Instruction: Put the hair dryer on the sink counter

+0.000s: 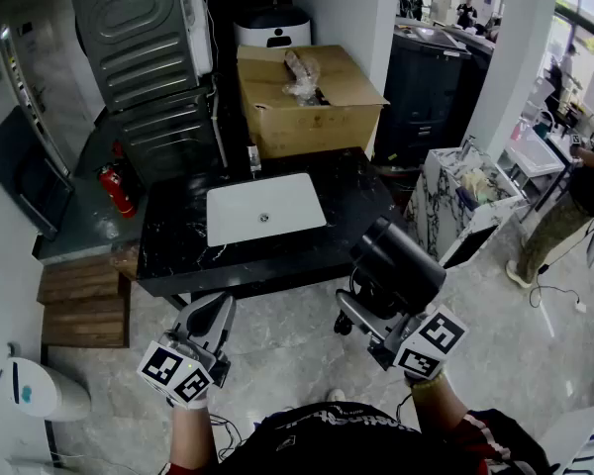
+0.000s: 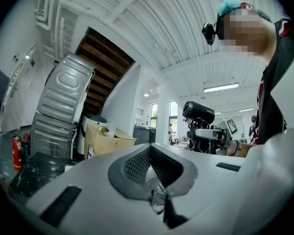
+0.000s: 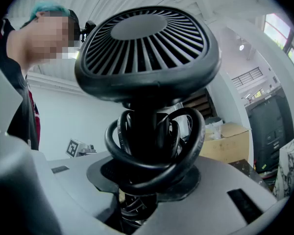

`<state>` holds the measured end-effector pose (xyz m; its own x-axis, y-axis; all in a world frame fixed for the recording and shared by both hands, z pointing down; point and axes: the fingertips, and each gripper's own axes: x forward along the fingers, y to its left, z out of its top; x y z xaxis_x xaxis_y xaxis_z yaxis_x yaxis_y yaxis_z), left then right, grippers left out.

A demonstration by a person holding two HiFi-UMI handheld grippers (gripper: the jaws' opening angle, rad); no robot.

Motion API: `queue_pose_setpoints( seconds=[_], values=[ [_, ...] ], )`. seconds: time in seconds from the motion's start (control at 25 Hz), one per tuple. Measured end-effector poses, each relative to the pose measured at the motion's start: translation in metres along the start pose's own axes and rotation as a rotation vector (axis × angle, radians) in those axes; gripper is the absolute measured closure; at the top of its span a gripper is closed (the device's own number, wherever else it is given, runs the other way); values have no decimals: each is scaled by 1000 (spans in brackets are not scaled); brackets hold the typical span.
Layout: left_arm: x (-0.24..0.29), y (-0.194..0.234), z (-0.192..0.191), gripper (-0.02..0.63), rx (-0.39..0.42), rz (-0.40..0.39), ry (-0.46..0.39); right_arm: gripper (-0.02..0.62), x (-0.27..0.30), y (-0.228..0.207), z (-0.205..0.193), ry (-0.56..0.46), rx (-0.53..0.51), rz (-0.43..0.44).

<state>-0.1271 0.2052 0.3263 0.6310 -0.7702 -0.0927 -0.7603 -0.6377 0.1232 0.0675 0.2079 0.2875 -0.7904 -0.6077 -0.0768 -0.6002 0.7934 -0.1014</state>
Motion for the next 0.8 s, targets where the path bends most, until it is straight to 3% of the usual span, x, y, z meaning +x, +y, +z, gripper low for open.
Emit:
queue_pose_setpoints(
  seconds=[0.52, 0.8],
  values=[
    [9, -5, 0, 592, 23, -22, 10, 408, -1, -1, 0, 2, -17, -2],
    [16, -8, -1, 592, -6, -31, 8, 409, -3, -11, -2, 1, 5, -12]
  ],
)
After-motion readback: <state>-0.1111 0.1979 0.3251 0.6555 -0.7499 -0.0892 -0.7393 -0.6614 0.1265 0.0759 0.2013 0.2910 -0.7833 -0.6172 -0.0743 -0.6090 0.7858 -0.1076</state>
